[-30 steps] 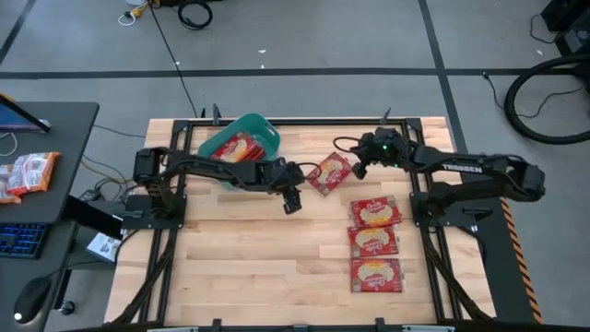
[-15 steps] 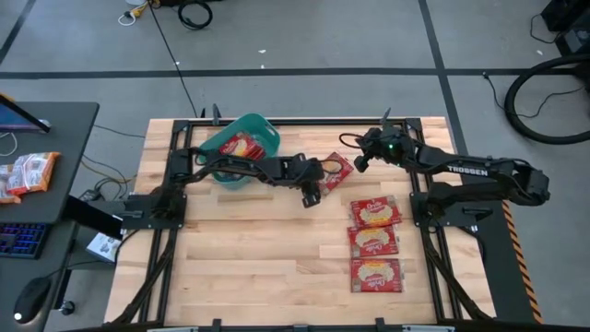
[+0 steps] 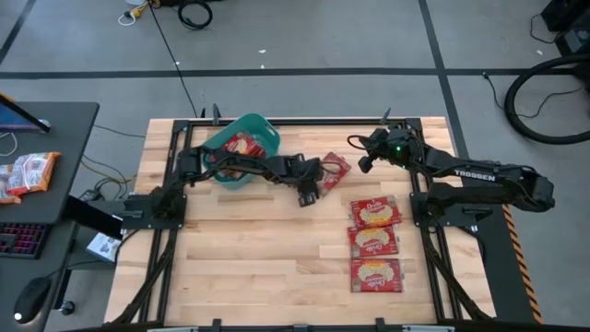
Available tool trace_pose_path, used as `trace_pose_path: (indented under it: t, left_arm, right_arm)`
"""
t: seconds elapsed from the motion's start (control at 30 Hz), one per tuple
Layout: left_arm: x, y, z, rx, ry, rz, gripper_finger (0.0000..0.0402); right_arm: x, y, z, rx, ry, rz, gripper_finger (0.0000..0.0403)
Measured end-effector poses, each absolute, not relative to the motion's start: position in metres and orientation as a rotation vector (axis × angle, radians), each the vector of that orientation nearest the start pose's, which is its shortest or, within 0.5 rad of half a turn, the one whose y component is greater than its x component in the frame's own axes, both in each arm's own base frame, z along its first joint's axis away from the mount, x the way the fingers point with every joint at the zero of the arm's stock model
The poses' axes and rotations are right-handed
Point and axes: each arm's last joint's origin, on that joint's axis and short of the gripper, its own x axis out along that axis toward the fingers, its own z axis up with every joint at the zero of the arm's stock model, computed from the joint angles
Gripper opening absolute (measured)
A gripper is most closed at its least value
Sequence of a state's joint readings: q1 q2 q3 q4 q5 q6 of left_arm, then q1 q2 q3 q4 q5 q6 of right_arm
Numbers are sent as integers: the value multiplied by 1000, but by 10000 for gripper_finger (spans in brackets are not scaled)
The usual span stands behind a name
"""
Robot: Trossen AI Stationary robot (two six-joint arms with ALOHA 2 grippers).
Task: Sort popcorn bags into baskets
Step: Put the popcorn bag into the bin
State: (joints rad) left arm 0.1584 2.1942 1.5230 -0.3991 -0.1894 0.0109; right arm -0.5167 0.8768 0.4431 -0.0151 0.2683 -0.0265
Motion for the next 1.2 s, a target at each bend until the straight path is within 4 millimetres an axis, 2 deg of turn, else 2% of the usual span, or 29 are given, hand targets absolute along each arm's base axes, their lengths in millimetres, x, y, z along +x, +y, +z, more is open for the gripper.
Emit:
trace_pose_path:
  t: [0.2, 0.43, 0.6, 0.8, 0.93, 1.2]
  left_arm:
    - [424, 69, 125, 11, 1292, 302, 162]
    - [389, 53, 146, -28, 1555, 287, 162]
    - [384, 46, 182, -82, 1465, 314, 162]
    - [400, 48, 197, -121, 1205, 458, 162]
    - [414, 50, 189, -131, 1107, 474, 172]
    - [422, 56, 152, -77, 1148, 577, 244]
  right_arm:
    - [157, -98, 216, 34, 467, -758, 9]
    - [157, -98, 216, 35, 467, -757, 9]
    - [158, -98, 217, 38, 460, -758, 9]
    - [159, -98, 217, 47, 448, -728, 9]
    - [160, -98, 217, 49, 445, -714, 9]
    - [161, -99, 216, 48, 453, -712, 9]
